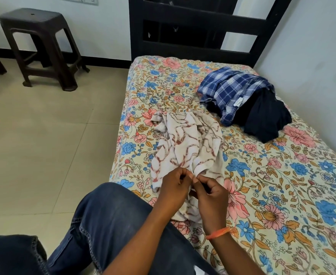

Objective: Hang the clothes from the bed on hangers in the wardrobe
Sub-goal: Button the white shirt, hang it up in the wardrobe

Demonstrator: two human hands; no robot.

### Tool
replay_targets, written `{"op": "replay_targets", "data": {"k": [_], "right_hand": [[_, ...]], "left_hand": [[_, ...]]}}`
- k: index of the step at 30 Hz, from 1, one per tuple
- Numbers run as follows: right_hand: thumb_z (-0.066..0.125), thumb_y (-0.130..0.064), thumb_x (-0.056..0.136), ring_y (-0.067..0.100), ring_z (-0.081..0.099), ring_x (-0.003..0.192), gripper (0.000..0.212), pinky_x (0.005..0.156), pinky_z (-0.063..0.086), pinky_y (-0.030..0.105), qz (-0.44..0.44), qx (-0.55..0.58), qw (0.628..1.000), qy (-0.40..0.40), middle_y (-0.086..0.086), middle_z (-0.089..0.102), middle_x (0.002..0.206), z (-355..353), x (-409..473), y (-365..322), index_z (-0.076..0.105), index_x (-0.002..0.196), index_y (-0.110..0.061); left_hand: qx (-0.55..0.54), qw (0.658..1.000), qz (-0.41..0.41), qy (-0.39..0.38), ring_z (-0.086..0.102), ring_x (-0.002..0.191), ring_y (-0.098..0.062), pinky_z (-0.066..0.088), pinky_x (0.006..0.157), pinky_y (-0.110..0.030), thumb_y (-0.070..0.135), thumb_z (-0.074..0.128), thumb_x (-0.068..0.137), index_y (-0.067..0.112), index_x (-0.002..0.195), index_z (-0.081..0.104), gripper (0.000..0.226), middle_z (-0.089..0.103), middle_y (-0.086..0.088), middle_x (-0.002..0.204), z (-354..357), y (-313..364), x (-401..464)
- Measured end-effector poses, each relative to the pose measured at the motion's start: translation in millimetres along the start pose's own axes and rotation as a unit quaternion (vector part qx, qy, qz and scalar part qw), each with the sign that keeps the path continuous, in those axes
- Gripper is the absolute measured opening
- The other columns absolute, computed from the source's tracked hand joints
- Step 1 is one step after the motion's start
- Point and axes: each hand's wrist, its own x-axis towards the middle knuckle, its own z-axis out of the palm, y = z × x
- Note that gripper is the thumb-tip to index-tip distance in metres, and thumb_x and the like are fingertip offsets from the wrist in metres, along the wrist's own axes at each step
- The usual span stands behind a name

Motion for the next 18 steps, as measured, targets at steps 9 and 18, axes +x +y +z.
{"op": "replay_targets", "data": {"k": [9,18], "right_hand": [[0.066,-0.002,0.089,0.025,0.074,0.082,0.024,0.081,0.059,0.054,0.016,0.054,0.998,-0.019,0.003,0.077,0.083,-1.9,3.7,-2.0,0.077,0.088,-0.024],[0.068,0.003,0.086,0.026,0.071,0.071,0.023,0.078,0.059,0.056,0.043,0.108,0.992,-0.041,0.014,0.074,0.075,-4.1,3.3,-6.7,0.079,0.078,-0.016]], "left_hand": [[-0.014,1.0,0.003,-0.01,0.06,0.065,0.002,0.044,0.06,-0.012,0.015,0.056,0.096,0.016,0.087,0.067,0.015,0.068,0.006,0.074,-3.2,-1.0,1.7],[-0.019,0.999,0.011,-0.034,0.058,0.064,-0.003,0.047,0.062,-0.022,0.016,0.057,0.096,0.022,0.082,0.066,0.018,0.066,0.009,0.07,-6.5,-2.8,1.9]]}}
